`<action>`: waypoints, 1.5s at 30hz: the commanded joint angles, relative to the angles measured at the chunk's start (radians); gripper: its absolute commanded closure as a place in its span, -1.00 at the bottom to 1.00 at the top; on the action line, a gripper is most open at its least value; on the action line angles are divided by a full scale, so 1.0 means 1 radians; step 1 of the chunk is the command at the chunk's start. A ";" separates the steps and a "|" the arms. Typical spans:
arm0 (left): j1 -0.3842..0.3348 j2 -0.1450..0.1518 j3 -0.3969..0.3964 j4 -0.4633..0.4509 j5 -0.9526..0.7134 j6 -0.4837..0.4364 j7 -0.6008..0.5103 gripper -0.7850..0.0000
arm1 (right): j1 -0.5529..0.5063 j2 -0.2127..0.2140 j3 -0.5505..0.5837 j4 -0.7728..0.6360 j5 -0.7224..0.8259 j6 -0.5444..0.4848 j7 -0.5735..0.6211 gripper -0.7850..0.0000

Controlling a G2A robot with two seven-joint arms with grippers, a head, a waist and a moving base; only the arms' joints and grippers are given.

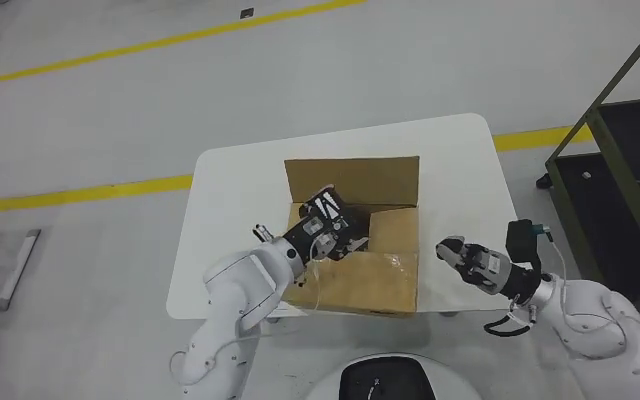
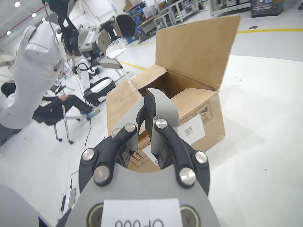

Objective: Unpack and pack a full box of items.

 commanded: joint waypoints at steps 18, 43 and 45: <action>0.009 0.002 -0.010 -0.009 -0.009 -0.004 0.005 -1.00 | 0.028 0.003 -0.069 0.018 -0.022 0.013 0.021 -1.00; 0.009 0.002 -0.010 -0.009 -0.009 -0.004 0.005 -1.00 | 0.099 0.019 -0.199 0.079 0.053 -0.009 0.080 -0.99; 0.009 0.002 -0.010 -0.009 -0.009 -0.004 0.005 -1.00 | 0.103 0.021 -0.199 0.080 0.061 -0.007 0.085 -0.69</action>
